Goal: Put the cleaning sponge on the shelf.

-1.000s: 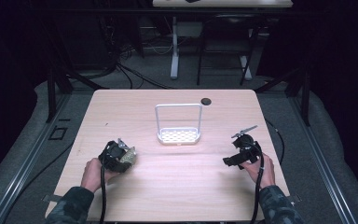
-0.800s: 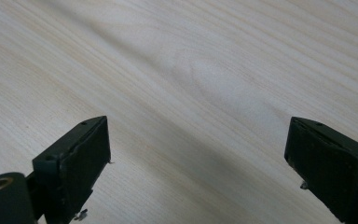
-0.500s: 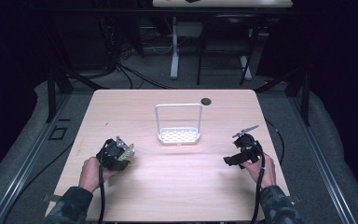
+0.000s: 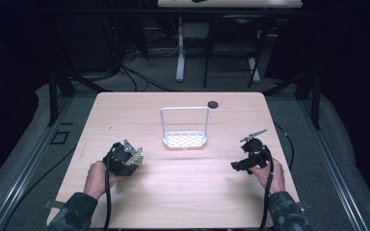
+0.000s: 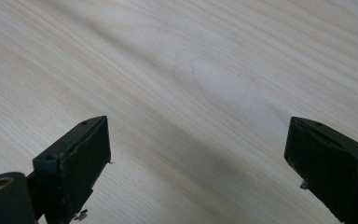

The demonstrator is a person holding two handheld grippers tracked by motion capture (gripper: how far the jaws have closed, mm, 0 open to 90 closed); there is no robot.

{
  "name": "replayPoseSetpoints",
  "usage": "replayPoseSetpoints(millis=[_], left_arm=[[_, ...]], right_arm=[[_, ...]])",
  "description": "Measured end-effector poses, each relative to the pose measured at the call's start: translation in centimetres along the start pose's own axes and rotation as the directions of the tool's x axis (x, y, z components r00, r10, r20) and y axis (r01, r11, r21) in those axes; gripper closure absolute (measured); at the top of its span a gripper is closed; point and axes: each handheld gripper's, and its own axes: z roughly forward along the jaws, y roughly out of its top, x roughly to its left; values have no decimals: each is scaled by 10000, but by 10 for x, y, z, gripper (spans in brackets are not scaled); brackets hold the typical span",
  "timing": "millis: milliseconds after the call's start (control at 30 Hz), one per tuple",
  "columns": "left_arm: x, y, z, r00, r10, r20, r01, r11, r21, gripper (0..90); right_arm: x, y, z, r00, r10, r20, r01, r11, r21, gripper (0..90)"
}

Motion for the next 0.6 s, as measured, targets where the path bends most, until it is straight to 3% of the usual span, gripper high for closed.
replayPoseSetpoints(millis=[600], left_arm=[[-14,18,-2,9980,608,146,-604,9978,-256,579]], right_arm=[[1,1,0,9999,-104,35,104,9999,75,66]])
